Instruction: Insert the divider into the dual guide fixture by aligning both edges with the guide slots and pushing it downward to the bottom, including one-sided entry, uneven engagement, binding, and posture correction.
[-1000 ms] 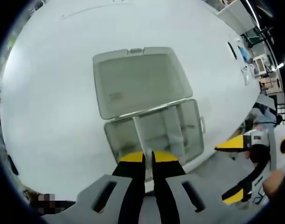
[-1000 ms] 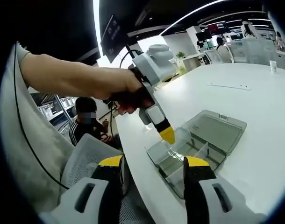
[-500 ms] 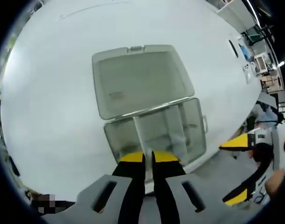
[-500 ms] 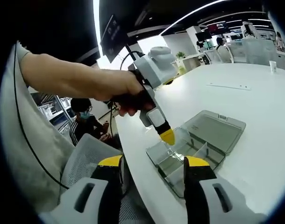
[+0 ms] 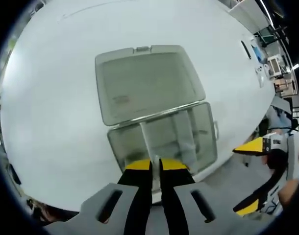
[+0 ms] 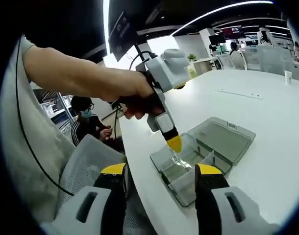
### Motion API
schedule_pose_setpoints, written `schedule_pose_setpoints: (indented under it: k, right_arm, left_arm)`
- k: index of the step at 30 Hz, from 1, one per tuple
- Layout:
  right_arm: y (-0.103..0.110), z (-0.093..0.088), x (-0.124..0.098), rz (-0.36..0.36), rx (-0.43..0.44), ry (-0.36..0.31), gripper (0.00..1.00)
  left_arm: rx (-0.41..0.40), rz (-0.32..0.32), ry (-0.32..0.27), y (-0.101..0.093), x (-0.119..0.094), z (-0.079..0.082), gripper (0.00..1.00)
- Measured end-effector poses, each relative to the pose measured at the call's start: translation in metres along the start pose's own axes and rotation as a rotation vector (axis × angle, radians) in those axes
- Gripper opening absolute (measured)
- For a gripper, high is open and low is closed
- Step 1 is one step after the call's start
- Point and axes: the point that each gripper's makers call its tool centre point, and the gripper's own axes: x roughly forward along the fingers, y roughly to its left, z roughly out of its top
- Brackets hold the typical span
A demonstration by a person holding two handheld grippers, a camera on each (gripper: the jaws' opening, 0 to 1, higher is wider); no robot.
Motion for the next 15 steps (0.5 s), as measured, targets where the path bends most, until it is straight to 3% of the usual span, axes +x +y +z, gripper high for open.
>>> schedule_pose_setpoints:
  k: [15]
  right_arm:
    - [0.0031,-0.0058,0.0025,0.003,-0.057,0.038,0.53]
  left_arm:
    - [0.005,0.009,0.000,-0.0004,0.0014,-0.0015,0.02]
